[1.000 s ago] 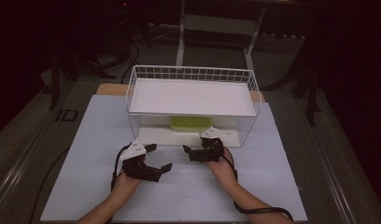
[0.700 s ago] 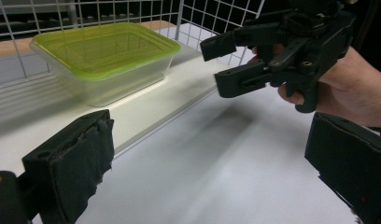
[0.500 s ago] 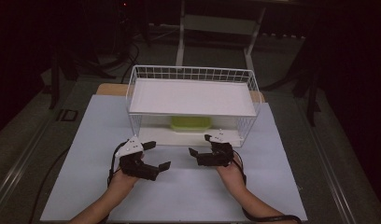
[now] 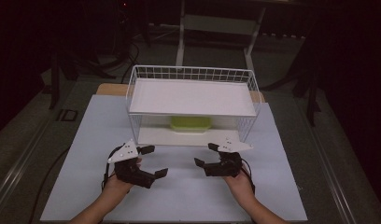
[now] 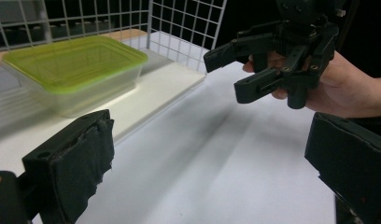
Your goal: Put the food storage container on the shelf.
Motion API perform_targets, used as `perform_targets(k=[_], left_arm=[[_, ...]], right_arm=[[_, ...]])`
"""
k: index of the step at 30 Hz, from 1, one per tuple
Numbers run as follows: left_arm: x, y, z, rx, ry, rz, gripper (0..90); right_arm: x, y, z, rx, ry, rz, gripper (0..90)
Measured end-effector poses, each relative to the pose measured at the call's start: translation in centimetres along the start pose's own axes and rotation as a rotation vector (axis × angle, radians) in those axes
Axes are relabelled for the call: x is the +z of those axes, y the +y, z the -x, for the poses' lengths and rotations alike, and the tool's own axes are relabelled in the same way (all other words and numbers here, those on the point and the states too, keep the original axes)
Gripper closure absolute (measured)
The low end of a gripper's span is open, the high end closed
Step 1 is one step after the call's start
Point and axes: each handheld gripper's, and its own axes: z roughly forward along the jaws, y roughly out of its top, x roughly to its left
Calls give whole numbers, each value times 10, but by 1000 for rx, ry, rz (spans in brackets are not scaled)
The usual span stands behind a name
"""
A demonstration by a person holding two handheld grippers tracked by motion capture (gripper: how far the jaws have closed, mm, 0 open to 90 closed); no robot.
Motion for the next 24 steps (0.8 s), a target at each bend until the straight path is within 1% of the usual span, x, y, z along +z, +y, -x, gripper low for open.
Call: perform_targets(k=[3, 4, 9, 10, 13, 15, 20, 22, 24], left_arm=[[-2, -3, 3, -4, -8, -7, 20], [-3, -4, 4, -5, -13, -6, 20], [-9, -8, 9, -9, -24, -4, 20], [-10, -9, 10, -9, -23, -3, 20], [-13, -11, 14, 0, -30, -8, 20], [-13, -13, 17, 2, -42, -10, 20], [-12, -16, 23, -2, -71, -19, 20], [-13, -16, 24, -1, -73, -15, 20], [-14, -15, 25, 10, -71, -14, 20]], right_arm=[[-5, -2, -1, 3, 23, -4, 180], [-8, -3, -1, 0, 19, -6, 179], [-20, -7, -6, 10, 61, 8, 176], [-21, -8, -7, 8, 59, 5, 176], [-29, -10, -9, 13, 75, 16, 174], [-33, -10, -9, 19, 87, 25, 174], [-43, -12, -12, 30, 92, 34, 171], [-45, -16, -12, 42, 105, 32, 161], [-48, -20, -13, 37, 103, 25, 161]])
